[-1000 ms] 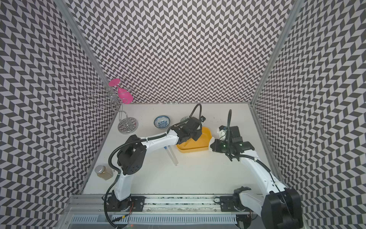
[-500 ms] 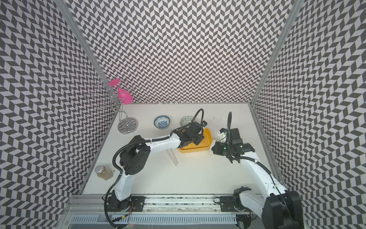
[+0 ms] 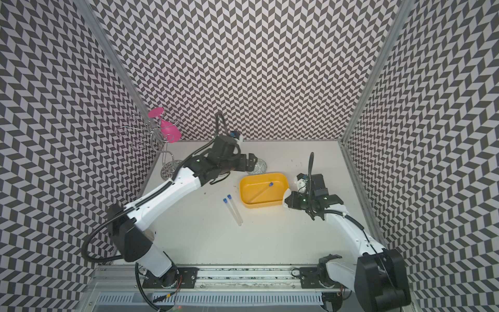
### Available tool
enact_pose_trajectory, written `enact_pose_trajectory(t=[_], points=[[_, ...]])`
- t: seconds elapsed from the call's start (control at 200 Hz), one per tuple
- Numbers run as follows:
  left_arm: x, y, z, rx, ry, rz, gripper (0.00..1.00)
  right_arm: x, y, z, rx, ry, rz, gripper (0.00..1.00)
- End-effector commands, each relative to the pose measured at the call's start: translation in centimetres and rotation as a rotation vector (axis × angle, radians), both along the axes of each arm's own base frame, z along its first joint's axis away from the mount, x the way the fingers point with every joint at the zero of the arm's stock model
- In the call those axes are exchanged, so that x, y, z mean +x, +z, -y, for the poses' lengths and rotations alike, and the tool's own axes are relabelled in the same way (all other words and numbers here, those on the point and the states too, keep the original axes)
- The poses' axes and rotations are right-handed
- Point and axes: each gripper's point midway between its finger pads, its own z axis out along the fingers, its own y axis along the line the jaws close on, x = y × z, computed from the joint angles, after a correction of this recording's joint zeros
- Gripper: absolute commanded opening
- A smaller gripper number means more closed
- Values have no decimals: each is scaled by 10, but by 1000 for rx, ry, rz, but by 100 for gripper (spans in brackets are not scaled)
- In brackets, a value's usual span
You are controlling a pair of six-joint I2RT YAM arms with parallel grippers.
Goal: Wipe the exteriors of test tubes
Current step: Place the test tube in the storage box, then pick up the test tube at the center of the board.
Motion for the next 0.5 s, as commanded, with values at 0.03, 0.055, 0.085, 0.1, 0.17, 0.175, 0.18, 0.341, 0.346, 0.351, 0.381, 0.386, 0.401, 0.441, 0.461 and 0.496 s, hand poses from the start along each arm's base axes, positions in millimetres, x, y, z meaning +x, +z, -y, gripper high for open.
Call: enact_pose_trajectory(t=[0.03,0.055,0.085,0.1,0.17,0.175,0.18,0.341,0.346,0.351,0.381,0.386,0.401,0.441,0.461,0.496], points=[[-40,-85,-46,9,97,-367,96,11,7,-9,49,29,63,0],[-43,-91,-53,9,113,-393,95,10,6,-10,51,32,62,0],[-48,-102,-62,17,140,-427,93,10,5,-11,57,36,61,0],[-51,-108,-66,23,152,-445,92,10,4,-11,58,37,58,0],[-59,-128,-79,20,189,-505,87,8,2,-13,69,44,56,0],[-60,-129,-79,20,190,-509,87,8,2,-13,69,43,56,0],[-61,-131,-80,21,191,-514,87,8,2,-13,71,44,56,0],[-69,-168,-90,42,231,-604,83,2,2,-13,82,41,57,0],[-69,-168,-90,42,230,-606,82,2,2,-13,82,40,57,0],[-69,-169,-90,42,231,-607,82,2,2,-13,83,40,58,0],[-70,-176,-90,47,232,-624,81,0,1,-13,84,40,57,0],[-70,-177,-90,48,233,-626,81,0,1,-13,84,40,57,0],[-71,-180,-90,51,234,-633,81,-1,2,-13,86,40,57,0],[-72,-186,-89,54,233,-647,79,-3,1,-13,87,39,55,0],[-72,-191,-89,57,236,-656,78,-4,1,-13,87,40,55,0],[-72,-196,-89,60,239,-665,77,-6,0,-12,87,41,53,0]])
